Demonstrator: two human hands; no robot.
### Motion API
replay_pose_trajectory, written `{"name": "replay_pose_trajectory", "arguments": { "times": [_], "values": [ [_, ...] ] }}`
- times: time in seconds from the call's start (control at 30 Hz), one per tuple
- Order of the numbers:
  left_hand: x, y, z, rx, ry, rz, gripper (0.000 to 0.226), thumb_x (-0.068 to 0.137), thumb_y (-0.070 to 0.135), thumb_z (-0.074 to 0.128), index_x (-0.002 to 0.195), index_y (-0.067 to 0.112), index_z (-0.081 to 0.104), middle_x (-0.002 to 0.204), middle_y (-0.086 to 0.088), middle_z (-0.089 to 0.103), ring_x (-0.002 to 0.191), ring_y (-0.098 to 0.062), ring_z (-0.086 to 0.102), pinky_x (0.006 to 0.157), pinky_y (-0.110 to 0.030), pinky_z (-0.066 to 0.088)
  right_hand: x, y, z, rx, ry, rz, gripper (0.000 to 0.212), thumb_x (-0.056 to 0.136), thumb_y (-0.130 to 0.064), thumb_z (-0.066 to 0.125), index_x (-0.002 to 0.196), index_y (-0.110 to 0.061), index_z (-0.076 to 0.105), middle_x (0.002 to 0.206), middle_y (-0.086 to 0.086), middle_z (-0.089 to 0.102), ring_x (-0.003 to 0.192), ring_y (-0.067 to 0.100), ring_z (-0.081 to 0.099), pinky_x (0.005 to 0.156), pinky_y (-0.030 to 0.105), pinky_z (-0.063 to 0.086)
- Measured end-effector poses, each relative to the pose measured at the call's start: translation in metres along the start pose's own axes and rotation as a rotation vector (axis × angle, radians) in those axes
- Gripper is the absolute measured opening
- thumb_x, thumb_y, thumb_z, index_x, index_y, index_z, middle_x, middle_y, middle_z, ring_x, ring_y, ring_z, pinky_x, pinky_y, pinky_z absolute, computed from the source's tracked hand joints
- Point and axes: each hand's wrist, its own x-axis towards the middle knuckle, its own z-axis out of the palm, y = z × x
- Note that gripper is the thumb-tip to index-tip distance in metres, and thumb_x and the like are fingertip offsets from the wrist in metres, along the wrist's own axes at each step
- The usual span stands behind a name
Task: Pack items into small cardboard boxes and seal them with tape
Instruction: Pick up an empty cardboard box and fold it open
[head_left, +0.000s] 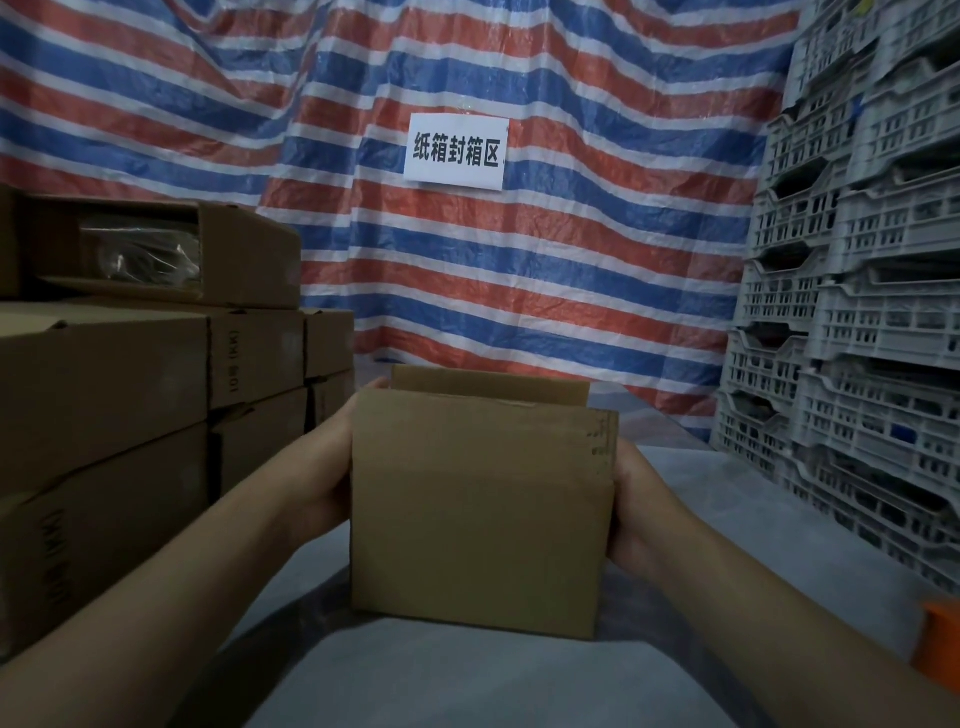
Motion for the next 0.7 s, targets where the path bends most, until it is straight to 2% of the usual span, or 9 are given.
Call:
{"name": "replay_pose_trajectory", "arguments": {
  "times": [0.07, 0.13, 0.23, 0.3, 0.37, 0.47, 0.53, 0.6, 0.7],
  "values": [
    [0.0, -0.003, -0.001, -0.007, 0.05, 0.025, 0.048, 0.093, 0.025, 0.059, 0.14, 0.03, 0.05, 0.11, -0.021, 0.07, 0.086, -0.028, 0.065, 0.07, -0.037, 0.055, 0.001, 0.0, -0.001, -0.007, -0.001, -0.004, 0.049, 0.094, -0.032, 0.06, 0.048, -0.018, 0.071, 0.059, 0.003, 0.067, 0.05, 0.016, 0.066, 0.047, 0.024, 0.054],
    [0.004, -0.006, 0.001, -0.036, 0.105, 0.043, 0.052, 0.098, 0.02, 0.055, 0.147, 0.029, 0.041, 0.118, -0.023, 0.067, 0.095, -0.033, 0.061, 0.079, -0.042, 0.05, 0.001, -0.002, -0.002, -0.01, -0.003, -0.011, 0.047, 0.094, -0.03, 0.06, 0.05, -0.018, 0.071, 0.059, 0.003, 0.067, 0.049, 0.016, 0.066, 0.047, 0.024, 0.053],
    [0.005, -0.006, 0.005, -0.073, 0.186, 0.078, 0.041, 0.096, 0.014, 0.055, 0.136, 0.024, 0.051, 0.093, -0.012, 0.072, 0.082, -0.03, 0.062, 0.072, -0.04, 0.05, -0.001, -0.002, -0.003, 0.006, 0.002, 0.003, 0.048, 0.094, -0.033, 0.061, 0.05, -0.016, 0.072, 0.058, 0.003, 0.067, 0.048, 0.016, 0.066, 0.046, 0.024, 0.053],
    [0.004, -0.007, 0.004, -0.027, 0.14, 0.066, 0.032, 0.094, 0.013, 0.056, 0.126, 0.016, 0.058, 0.094, -0.013, 0.067, 0.083, -0.031, 0.057, 0.068, -0.038, 0.047, -0.001, -0.004, -0.007, 0.008, 0.013, 0.007, 0.047, 0.094, -0.034, 0.06, 0.052, -0.015, 0.072, 0.059, 0.004, 0.068, 0.048, 0.017, 0.066, 0.046, 0.025, 0.053],
    [0.0, -0.008, 0.003, 0.03, 0.052, 0.052, 0.024, 0.094, 0.028, 0.056, 0.111, 0.014, 0.068, 0.106, -0.015, 0.059, 0.093, -0.033, 0.05, 0.072, -0.041, 0.042, 0.001, -0.006, -0.011, -0.006, 0.028, 0.003, 0.046, 0.094, -0.033, 0.06, 0.054, -0.014, 0.072, 0.06, 0.005, 0.068, 0.049, 0.018, 0.066, 0.047, 0.026, 0.053],
    [-0.002, -0.006, 0.0, 0.028, -0.131, 0.046, 0.07, 0.088, 0.07, 0.034, 0.111, 0.016, 0.072, 0.121, -0.017, 0.062, 0.107, -0.037, 0.059, 0.084, -0.037, 0.049, 0.003, -0.007, -0.018, -0.004, 0.044, -0.002, 0.047, 0.093, -0.032, 0.061, 0.051, -0.014, 0.072, 0.059, 0.005, 0.068, 0.048, 0.018, 0.066, 0.048, 0.028, 0.055],
    [-0.004, -0.002, -0.002, 0.051, -0.238, 0.066, 0.08, 0.081, 0.076, 0.026, 0.124, 0.023, 0.068, 0.127, -0.009, 0.067, 0.117, -0.026, 0.063, 0.093, -0.037, 0.051, 0.005, -0.007, -0.02, 0.0, 0.036, 0.012, 0.053, 0.094, -0.033, 0.06, 0.046, -0.014, 0.071, 0.058, 0.005, 0.069, 0.047, 0.018, 0.066, 0.048, 0.028, 0.055],
    [-0.004, -0.002, -0.002, 0.072, -0.214, 0.085, 0.071, 0.08, 0.071, 0.037, 0.127, 0.026, 0.065, 0.125, -0.003, 0.068, 0.117, -0.02, 0.064, 0.097, -0.039, 0.046, 0.009, -0.007, -0.022, -0.014, 0.015, 0.02, 0.061, 0.099, -0.025, 0.055, 0.041, -0.012, 0.068, 0.052, 0.006, 0.065, 0.041, 0.017, 0.064, 0.041, 0.025, 0.052],
    [-0.001, -0.004, 0.0, 0.159, -0.062, 0.069, 0.043, 0.085, 0.055, 0.052, 0.106, 0.024, 0.075, 0.108, -0.004, 0.074, 0.099, -0.016, 0.07, 0.087, -0.035, 0.047, 0.012, -0.005, -0.025, 0.008, -0.025, 0.024, 0.051, 0.095, -0.027, 0.057, 0.048, -0.013, 0.071, 0.057, 0.005, 0.068, 0.047, 0.019, 0.067, 0.045, 0.027, 0.053]
  ]
}}
